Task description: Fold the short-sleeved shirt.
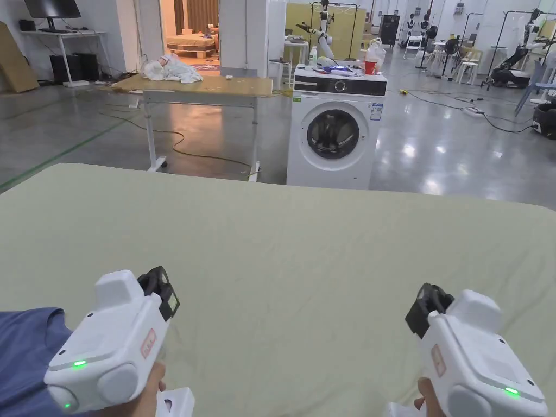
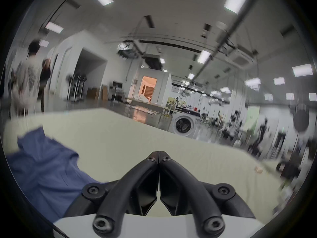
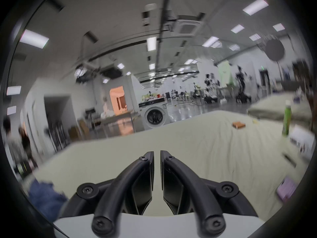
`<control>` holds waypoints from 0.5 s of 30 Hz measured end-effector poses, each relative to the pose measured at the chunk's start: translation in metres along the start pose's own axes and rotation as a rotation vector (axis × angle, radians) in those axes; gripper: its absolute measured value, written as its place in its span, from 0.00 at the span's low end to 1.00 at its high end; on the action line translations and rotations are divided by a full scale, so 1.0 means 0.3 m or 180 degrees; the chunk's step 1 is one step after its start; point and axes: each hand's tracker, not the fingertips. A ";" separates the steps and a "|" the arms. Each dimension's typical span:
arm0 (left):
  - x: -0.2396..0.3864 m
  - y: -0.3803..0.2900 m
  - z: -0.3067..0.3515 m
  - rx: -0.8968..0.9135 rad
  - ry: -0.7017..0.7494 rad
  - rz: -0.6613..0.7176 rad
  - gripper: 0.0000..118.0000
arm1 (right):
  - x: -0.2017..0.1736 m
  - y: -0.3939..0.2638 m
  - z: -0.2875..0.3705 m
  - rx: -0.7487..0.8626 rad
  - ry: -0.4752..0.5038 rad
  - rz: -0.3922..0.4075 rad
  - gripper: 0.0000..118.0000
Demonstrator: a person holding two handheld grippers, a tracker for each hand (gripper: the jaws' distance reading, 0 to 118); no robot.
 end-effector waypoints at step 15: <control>0.190 -0.030 0.012 0.0367 0.0253 -0.5009 0.00 | -0.231 -0.021 0.015 0.0361 0.0410 0.4881 0.05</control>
